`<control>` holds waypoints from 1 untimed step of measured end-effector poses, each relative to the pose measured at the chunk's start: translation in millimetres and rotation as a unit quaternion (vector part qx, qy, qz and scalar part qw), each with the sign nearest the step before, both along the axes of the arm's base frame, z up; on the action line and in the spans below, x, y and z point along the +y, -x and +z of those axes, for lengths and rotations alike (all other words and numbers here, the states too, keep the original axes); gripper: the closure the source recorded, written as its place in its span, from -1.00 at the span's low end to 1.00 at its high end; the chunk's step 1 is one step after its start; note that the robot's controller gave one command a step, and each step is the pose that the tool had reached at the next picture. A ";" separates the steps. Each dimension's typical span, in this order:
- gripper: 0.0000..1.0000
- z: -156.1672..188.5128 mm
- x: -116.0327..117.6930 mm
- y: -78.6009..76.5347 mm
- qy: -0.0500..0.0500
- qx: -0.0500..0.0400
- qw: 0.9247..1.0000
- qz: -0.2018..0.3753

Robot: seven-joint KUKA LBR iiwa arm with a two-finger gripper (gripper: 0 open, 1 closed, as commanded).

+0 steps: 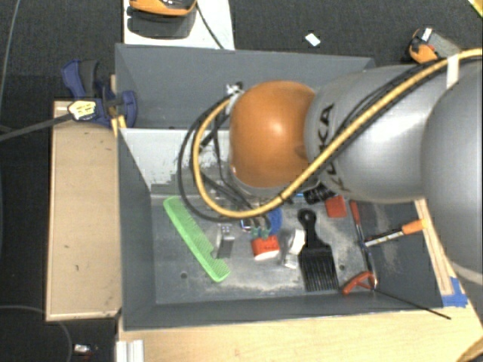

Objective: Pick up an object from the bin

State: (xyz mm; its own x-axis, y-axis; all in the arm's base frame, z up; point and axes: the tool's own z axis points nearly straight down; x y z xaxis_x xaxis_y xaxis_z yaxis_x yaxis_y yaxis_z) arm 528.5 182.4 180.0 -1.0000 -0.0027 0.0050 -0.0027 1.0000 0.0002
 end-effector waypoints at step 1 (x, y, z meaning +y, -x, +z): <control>-1.00 3.9 -0.9 -2.1 -0.001 -0.004 1.000 -0.003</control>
Offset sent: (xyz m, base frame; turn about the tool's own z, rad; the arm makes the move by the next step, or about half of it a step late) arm -0.0522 -0.0060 -0.1100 0.2737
